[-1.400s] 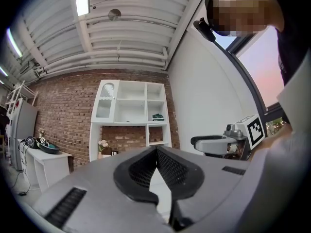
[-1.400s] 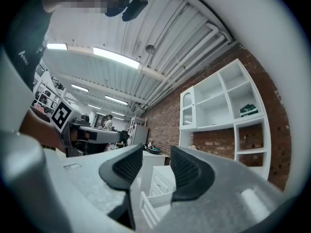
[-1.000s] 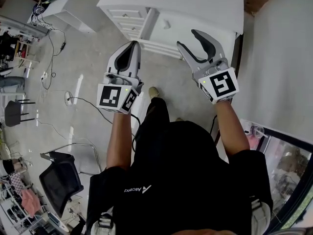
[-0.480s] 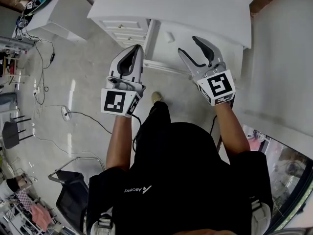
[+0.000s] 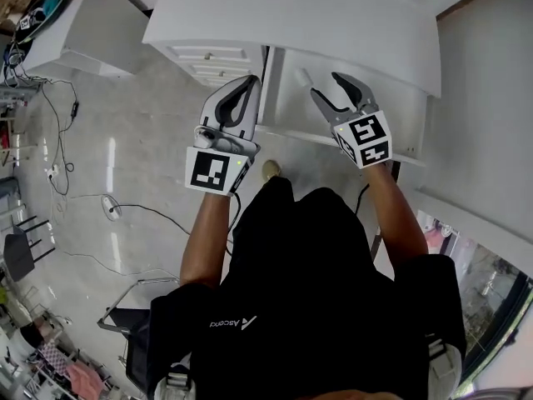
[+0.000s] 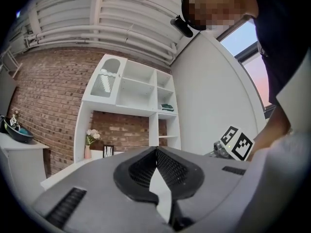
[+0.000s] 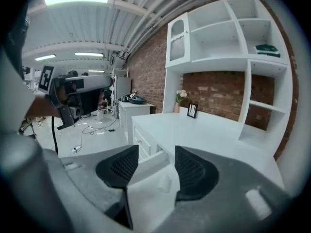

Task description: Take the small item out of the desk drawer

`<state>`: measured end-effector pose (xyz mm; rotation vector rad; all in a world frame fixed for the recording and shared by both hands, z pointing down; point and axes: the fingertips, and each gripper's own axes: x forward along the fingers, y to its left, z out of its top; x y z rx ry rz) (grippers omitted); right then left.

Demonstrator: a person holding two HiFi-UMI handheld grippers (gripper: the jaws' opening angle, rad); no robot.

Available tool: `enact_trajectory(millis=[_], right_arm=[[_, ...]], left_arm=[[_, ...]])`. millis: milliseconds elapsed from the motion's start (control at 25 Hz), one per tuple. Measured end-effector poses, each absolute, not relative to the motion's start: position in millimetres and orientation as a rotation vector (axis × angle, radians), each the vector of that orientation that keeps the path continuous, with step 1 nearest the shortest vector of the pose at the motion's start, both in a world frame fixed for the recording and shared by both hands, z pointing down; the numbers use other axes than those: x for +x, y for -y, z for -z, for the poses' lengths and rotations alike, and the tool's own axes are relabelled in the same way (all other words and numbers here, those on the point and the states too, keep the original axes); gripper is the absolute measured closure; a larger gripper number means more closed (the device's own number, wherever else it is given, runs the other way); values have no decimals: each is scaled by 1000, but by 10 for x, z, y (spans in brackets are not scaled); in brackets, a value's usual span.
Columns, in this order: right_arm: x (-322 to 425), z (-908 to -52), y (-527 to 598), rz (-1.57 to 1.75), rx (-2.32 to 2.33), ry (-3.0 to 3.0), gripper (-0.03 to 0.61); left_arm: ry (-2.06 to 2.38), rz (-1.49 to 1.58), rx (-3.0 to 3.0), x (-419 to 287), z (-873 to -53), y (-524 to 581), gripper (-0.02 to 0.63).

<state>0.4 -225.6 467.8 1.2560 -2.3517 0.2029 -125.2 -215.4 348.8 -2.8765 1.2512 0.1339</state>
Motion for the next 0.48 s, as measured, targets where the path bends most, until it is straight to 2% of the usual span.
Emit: enact_trajectory(millis=[320, 480], right_arm=[[26, -5435, 2702, -364, 1181, 2197, 354], [45, -5828, 2899, -430, 1132, 2143, 353]], left_arm=[[-1268, -184, -2922, -1284, -3695, 2628, 615], [-1290, -113, -2940, -1254, -3998, 2818, 615]])
